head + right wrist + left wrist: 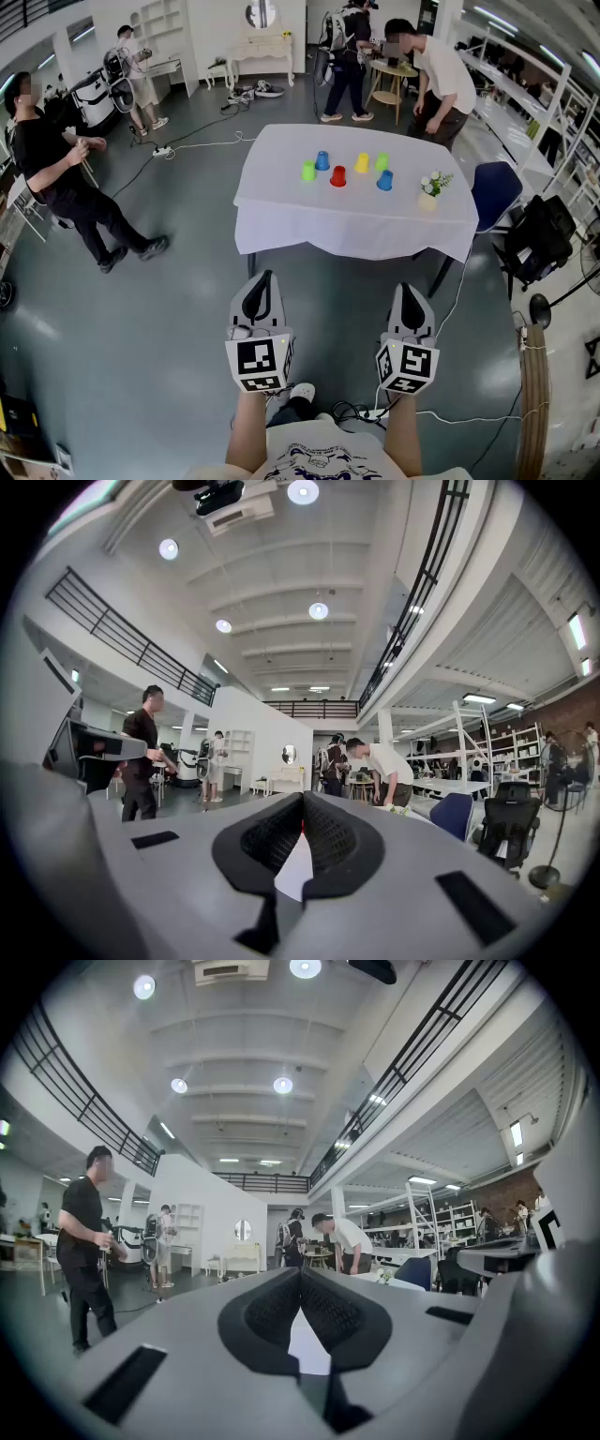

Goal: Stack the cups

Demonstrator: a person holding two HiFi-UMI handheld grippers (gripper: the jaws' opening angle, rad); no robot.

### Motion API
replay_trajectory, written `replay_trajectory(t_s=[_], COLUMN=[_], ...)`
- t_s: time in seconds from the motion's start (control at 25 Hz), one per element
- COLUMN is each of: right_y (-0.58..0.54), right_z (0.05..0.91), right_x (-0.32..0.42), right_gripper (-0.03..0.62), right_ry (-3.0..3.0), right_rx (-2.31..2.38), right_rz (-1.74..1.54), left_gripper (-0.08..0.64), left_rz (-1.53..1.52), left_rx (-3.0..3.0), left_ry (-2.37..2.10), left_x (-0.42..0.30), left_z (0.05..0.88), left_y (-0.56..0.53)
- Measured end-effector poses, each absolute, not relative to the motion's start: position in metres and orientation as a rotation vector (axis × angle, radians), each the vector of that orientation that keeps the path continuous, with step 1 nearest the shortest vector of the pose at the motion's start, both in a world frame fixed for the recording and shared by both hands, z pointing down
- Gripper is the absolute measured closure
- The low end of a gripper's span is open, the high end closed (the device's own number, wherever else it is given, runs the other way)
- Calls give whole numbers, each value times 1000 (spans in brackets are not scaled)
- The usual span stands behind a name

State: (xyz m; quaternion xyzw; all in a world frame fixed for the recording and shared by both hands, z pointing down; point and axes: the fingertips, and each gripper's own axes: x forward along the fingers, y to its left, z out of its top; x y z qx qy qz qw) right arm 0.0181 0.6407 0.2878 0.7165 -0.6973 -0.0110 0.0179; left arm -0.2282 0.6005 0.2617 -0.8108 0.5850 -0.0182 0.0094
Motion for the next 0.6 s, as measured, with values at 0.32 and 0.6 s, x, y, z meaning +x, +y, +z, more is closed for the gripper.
replay_trajectory(t_s=[0.32, 0.6], right_y=[639, 630], right_z=[291, 296], right_x=[15, 13], right_gripper=[577, 577], right_ry=[-2164, -2150], right_rx=[2224, 2236], right_rz=[-30, -17], left_gripper=[546, 546], left_rz=[-51, -37], left_rx=[-2534, -2551], left_ry=[1833, 1861], left_x=[-232, -239], left_z=[264, 270], left_y=[598, 587])
